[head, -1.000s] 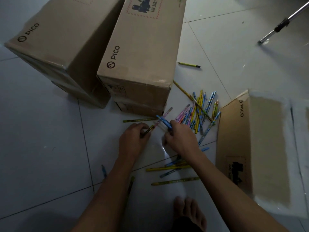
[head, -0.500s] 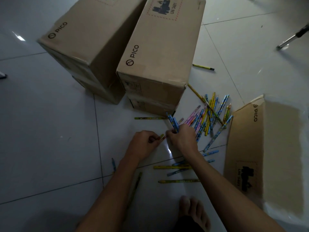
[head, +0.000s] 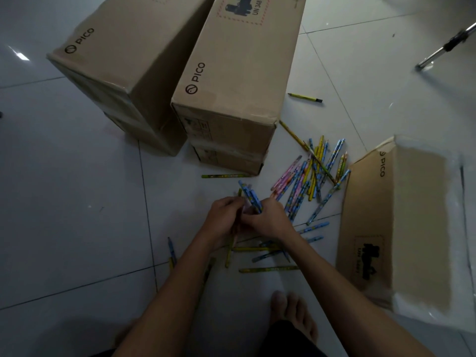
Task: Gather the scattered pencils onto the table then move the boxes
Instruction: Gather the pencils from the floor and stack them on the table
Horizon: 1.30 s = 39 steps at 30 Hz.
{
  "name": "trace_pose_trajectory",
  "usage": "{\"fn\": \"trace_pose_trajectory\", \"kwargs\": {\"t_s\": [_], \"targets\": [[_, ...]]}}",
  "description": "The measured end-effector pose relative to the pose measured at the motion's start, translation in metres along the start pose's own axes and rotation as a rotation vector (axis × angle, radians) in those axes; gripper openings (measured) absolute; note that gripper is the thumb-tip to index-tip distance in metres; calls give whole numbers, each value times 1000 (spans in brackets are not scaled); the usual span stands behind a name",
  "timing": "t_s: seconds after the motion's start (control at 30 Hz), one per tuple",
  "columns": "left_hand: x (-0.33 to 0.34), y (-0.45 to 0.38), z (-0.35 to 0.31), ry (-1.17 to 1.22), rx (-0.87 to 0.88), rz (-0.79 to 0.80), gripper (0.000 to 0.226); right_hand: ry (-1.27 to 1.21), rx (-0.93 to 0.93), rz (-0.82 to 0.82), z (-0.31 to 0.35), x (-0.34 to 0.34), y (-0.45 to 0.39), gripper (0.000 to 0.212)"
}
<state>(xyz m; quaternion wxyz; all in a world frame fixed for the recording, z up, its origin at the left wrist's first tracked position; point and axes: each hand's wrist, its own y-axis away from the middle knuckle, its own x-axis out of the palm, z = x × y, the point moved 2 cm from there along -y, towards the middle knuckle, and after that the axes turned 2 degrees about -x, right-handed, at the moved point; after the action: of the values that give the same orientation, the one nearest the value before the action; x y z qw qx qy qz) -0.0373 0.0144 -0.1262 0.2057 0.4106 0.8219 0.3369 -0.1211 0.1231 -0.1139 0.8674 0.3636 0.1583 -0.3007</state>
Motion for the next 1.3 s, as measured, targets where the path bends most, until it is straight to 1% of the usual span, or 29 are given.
{"fn": "trace_pose_trajectory", "kwargs": {"t_s": [0.07, 0.1, 0.2, 0.27, 0.33, 0.43, 0.5, 0.57, 0.67, 0.73, 0.8, 0.87, 0.97, 1.0, 1.13, 1.23, 1.3], "targets": [[7, 2, 0, 114, -63, 45, 26, -41, -10, 13, -2, -3, 2, 39], [10, 3, 0, 134, -67, 78, 26, -61, -13, 17, -3, -6, 4, 37], [13, 5, -5, 101, -38, 114, 26, -38, -7, -5, -4, -24, 9, 34], [10, 5, -11, 4, 2, 85, 25, 59, 2, -29, -5, -40, 12, 26], [7, 4, -14, -122, 59, 39, 24, 224, -14, -26, -8, -53, 13, 21], [5, 2, -9, -363, 176, 19, 25, 452, -26, 77, -17, -58, 18, 10], [6, 6, -5, -493, 196, 37, 29, 588, -28, 144, -22, -55, 22, 16], [6, 11, -1, -579, 196, 62, 31, 706, -68, 136, -24, -52, 25, 22], [4, 15, 4, -664, 165, 110, 24, 775, -110, 114, -24, -50, 26, 25], [3, 17, 9, -675, 162, 144, 17, 766, -104, 116, -23, -52, 27, 24], [3, 21, 12, -656, 174, 176, 8, 707, -97, 94, -23, -55, 25, 20], [2, 23, 14, -621, 180, 172, 5, 689, -112, 60, -23, -57, 23, 17], [-2, 20, 17, -561, 170, 125, 4, 704, -134, 57, -23, -58, 22, 25], [-4, 20, 17, -539, 164, 101, 2, 703, -152, 68, -21, -57, 23, 26], [-17, 15, 15, -513, 148, 0, 9, 721, -272, 127, -10, -46, 30, 23], [-31, 11, 16, -496, 113, -49, 13, 764, -347, 231, -6, -35, 36, 19], [-40, 12, 17, -475, 92, -81, 17, 828, -374, 287, -6, -27, 37, 23]]}}
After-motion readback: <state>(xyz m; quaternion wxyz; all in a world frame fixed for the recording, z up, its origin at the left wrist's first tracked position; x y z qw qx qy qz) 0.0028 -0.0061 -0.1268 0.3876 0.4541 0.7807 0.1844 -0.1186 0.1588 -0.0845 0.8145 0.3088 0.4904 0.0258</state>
